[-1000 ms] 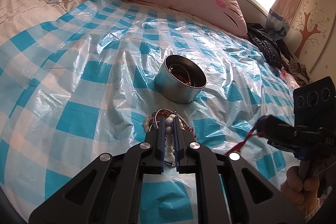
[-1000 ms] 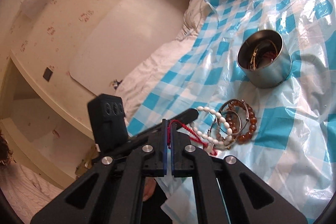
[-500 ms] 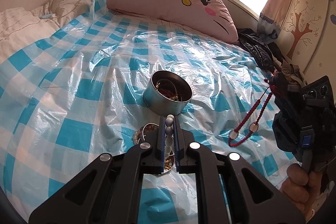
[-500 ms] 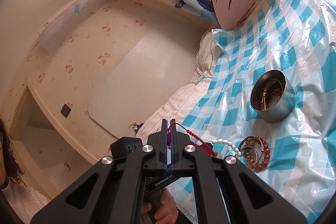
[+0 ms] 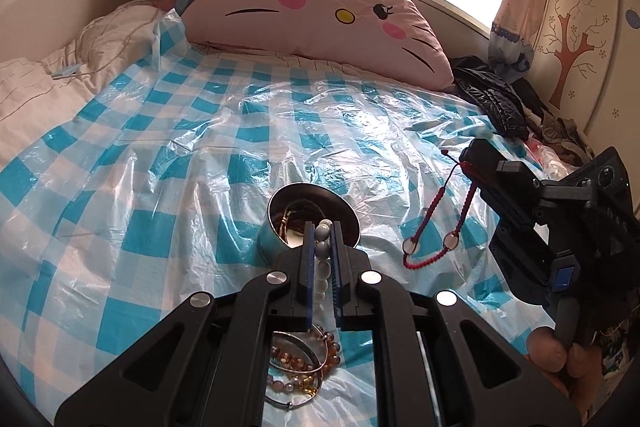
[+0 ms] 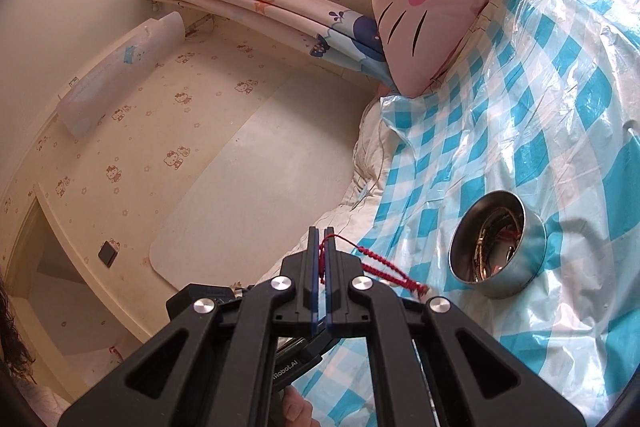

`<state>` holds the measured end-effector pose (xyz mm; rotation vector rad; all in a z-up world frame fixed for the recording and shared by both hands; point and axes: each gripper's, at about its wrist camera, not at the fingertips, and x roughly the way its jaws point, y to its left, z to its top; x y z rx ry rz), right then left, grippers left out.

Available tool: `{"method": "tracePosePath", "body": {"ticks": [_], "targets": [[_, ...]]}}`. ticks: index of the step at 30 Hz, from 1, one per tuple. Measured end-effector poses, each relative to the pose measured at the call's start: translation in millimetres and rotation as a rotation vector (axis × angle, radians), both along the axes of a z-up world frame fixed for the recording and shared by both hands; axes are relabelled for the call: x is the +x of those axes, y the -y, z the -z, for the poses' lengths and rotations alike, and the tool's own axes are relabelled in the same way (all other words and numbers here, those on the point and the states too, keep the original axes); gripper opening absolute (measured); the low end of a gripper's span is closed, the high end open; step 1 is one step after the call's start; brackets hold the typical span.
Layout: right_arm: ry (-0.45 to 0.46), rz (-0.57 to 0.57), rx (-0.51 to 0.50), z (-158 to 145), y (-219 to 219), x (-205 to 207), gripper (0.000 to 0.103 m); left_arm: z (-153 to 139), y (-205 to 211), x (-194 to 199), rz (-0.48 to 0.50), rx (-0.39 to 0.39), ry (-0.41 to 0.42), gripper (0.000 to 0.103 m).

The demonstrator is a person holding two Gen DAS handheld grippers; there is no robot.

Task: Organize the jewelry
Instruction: 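Lift the white bead bracelet with both tools and carry it over the tin, then lower the bracelet into the silver tin and open both tools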

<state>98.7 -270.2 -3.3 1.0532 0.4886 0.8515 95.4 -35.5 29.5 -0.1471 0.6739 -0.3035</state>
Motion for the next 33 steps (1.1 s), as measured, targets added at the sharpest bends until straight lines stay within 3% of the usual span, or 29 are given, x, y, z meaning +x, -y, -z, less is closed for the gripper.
{"method": "tracePosePath", "body": {"ticks": [16,33], "targets": [[-0.020,0.057,-0.056,12.7,-12.1,55.0,0.003,-0.4,16.9,59.9,-0.023,-0.005,0.041,0.007],[-0.109,0.067,-0.094,34.9,-14.2,71.2,0.003,32.3,21.6,87.7,-0.016,-0.009,-0.039,0.007]]}}
